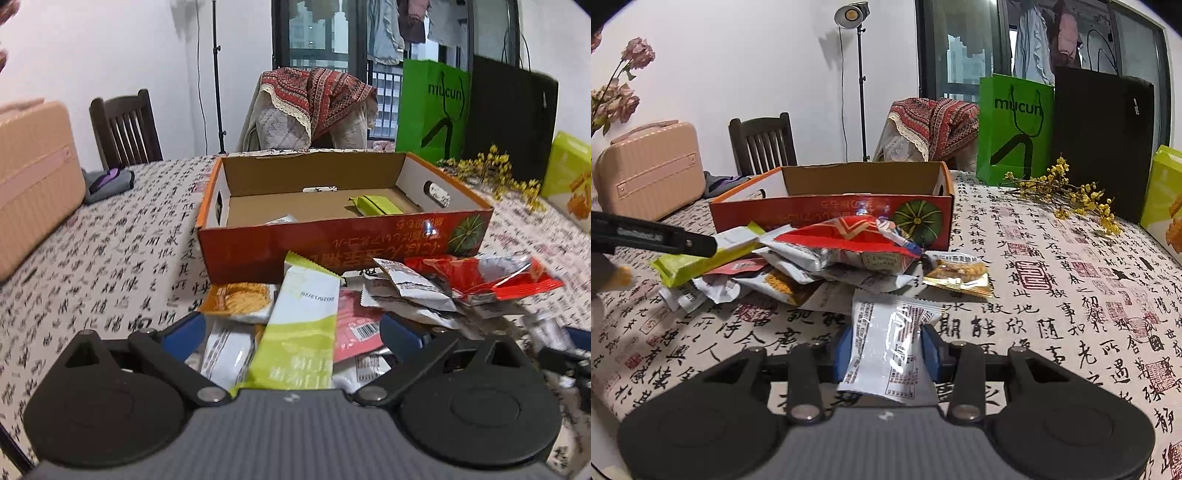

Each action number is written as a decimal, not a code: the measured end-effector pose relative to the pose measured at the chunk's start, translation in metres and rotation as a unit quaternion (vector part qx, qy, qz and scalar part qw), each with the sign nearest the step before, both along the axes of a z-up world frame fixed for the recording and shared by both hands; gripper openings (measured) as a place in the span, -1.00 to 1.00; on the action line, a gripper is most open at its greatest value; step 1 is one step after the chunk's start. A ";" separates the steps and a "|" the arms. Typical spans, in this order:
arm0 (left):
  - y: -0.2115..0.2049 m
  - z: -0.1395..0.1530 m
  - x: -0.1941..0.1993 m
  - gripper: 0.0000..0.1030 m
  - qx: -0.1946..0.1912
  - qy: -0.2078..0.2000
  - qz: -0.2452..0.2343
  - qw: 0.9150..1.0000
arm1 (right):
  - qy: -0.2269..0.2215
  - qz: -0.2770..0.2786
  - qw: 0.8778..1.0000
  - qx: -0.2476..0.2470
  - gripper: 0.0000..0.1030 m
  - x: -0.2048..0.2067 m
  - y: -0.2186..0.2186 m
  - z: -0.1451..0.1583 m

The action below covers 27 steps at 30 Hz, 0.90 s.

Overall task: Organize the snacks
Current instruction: 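Grasp the white-and-green bar with the left gripper while the right grasps a white sachet, then lower both held packets into the box and open both grippers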

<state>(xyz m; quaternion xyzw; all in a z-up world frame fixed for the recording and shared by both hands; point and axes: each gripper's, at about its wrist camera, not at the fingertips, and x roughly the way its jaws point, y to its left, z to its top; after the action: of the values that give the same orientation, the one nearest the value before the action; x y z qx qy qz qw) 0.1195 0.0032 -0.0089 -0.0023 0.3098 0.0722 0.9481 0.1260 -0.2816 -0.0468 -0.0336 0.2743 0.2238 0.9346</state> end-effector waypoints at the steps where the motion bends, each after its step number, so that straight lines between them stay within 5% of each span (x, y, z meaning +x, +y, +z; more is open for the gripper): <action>1: -0.002 -0.002 0.005 0.95 0.006 0.002 0.001 1.000 | -0.001 0.000 1.000 0.001 -0.24 0.001 -0.003 0.000; 3: -0.004 -0.005 0.011 0.72 0.011 0.009 0.004 1.000 | -0.004 -0.001 1.000 -0.001 -0.24 0.005 -0.009 0.002; 5: -0.005 -0.009 0.018 0.06 0.008 0.021 0.003 1.000 | -0.009 -0.001 1.000 -0.004 -0.24 0.008 -0.014 0.003; 7: -0.004 -0.013 0.020 -0.22 -0.001 0.028 -0.004 1.000 | -0.013 -0.001 1.000 -0.007 -0.24 0.011 -0.018 0.005; 27: 0.007 0.041 -0.015 -0.23 -0.019 -0.051 0.007 0.998 | -0.078 0.050 0.996 0.003 -0.24 -0.002 0.000 0.059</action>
<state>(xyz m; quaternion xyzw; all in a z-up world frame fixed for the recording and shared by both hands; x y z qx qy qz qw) 0.1046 0.0100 0.0326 -0.0262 0.2620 0.0724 0.9620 0.1244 -0.2811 0.0119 -0.0619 0.1980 0.2679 0.9409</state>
